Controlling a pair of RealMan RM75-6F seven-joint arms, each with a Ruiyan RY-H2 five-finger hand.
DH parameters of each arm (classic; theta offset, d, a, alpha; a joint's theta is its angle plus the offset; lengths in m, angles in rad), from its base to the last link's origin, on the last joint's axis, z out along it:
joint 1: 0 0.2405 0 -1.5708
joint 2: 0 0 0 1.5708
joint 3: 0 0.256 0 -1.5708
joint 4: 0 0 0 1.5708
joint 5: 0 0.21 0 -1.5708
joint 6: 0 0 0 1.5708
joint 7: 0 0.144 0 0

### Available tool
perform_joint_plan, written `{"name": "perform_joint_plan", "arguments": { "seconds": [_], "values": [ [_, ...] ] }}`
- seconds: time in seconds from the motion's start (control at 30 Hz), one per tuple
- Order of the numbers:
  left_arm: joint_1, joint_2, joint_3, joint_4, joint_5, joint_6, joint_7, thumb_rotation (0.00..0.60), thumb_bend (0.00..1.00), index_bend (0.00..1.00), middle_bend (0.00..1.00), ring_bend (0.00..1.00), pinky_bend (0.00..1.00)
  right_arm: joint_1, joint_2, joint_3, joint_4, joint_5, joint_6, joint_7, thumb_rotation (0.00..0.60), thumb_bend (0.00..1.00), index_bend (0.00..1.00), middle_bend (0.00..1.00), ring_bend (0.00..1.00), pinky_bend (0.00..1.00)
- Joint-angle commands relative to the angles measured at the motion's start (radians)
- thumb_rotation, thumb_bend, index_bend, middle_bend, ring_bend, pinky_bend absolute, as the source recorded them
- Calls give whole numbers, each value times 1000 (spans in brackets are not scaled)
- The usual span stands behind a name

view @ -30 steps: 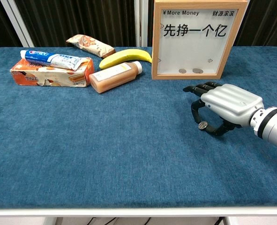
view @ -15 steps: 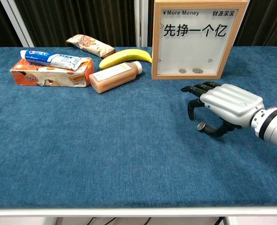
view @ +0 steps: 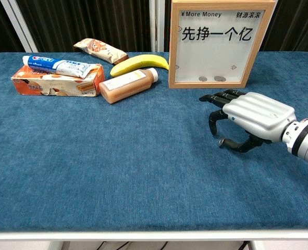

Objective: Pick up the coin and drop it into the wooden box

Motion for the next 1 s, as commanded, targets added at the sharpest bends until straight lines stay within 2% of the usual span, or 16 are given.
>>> {"name": "perform_joint_plan", "arguments": {
  "seconds": [0.03,0.5,0.67,0.8,1.0],
  "values": [
    [-1,1,0,-3,0,-2,2,600,125,15,0,0,0,-1,3,-2,-3,-3,0,2,600,371,511,0,0,0],
    [-4,3,-3,-9,-5,-8,9,600,124,15,0,0,0,-1,-1,8,4,3,0,3,600,375,666,0,0,0],
    [-2,7,-1,-11,-1,-3,5,600,124,15,0,0,0,-4,21,23,-29,-19,45,20,600,376,700,0,0,0],
    [-2,10,-1,-16,2,-1,9,600,124,15,0,0,0,-6,86,61,-113,-42,115,30,600,376,708,1,0,0],
    [-5,6,0,-19,9,-1,16,600,125,15,0,0,0,7,225,174,-294,-48,203,22,600,376,728,5,0,0]
  ]
}}
